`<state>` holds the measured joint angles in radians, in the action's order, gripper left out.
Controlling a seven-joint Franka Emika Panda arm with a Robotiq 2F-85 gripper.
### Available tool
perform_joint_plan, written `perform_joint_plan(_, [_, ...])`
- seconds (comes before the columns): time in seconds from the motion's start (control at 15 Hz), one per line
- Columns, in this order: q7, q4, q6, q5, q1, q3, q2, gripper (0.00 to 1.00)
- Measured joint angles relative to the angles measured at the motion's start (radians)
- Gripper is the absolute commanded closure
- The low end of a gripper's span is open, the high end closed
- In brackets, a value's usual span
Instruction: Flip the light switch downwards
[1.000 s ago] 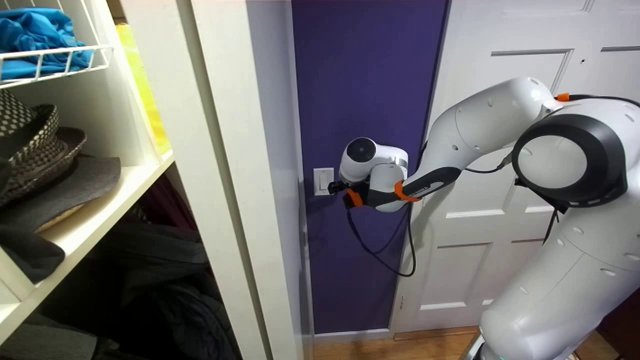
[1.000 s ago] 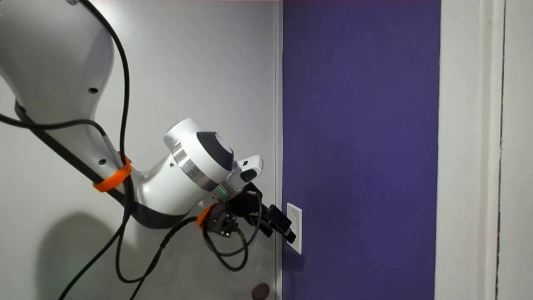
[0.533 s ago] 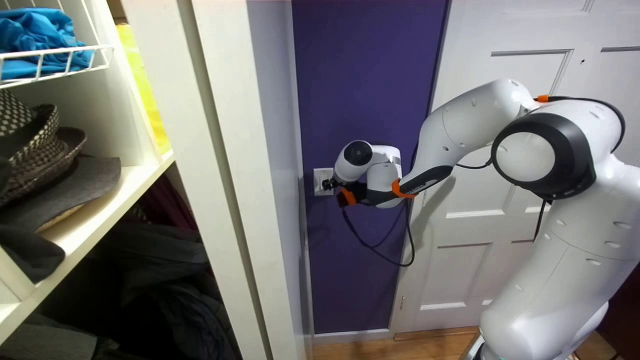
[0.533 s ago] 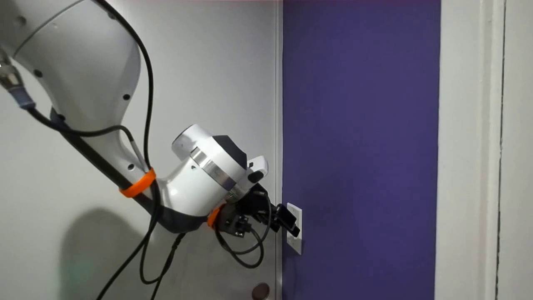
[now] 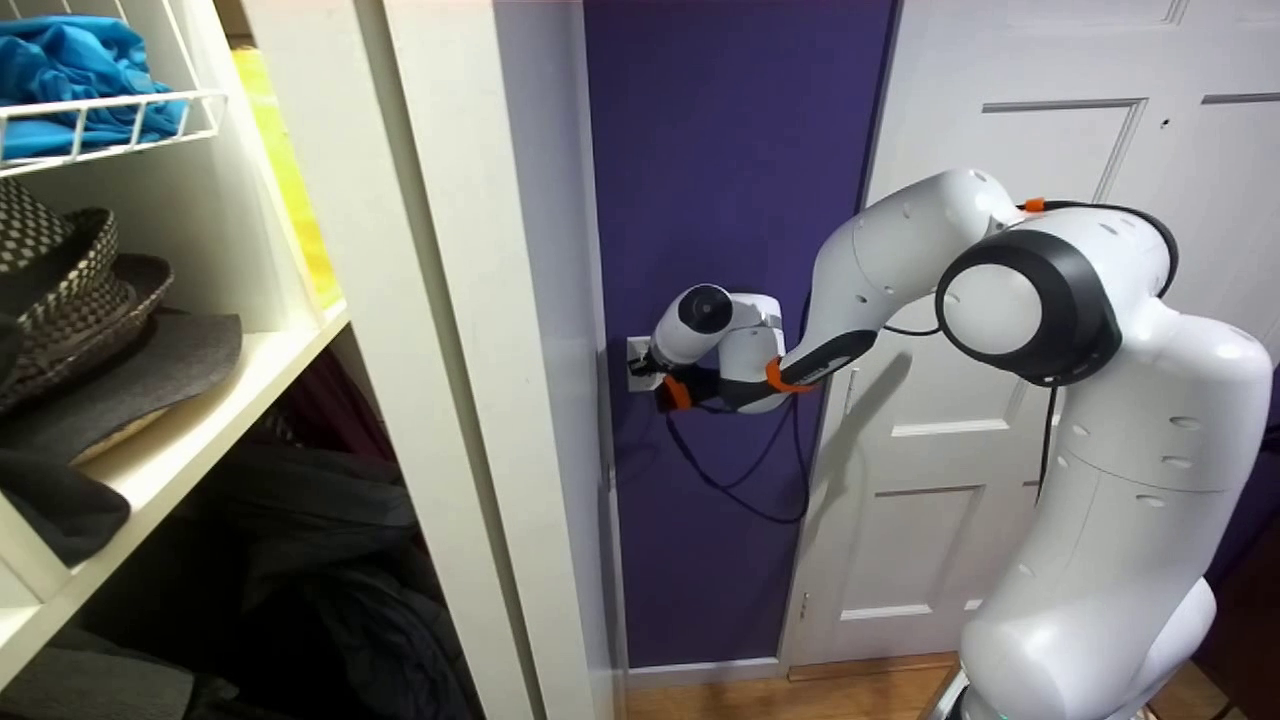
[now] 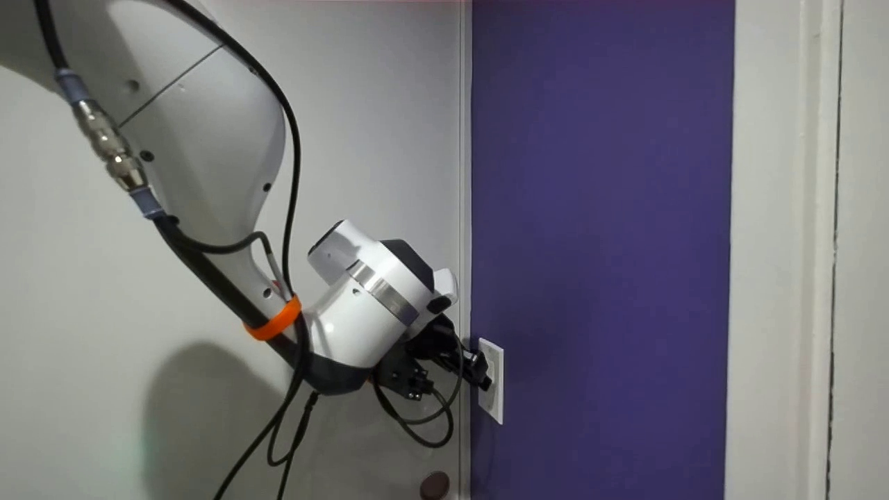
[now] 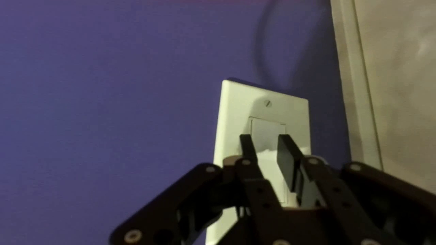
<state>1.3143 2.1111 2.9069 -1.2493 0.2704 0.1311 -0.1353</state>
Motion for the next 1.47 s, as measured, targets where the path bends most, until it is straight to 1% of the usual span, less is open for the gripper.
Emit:
perform_joint_plan(0.33, [0.017,-0.025,0.037,0.0,0.0,0.0,-0.041,1.0])
perform_joint_plan(0.8, [0.018,-0.04,0.039,0.001,0.001,0.0,-0.08,1.0])
perform_joint_plan(1.47, [0.019,-0.051,0.039,-0.013,0.001,-0.009,-0.09,1.0])
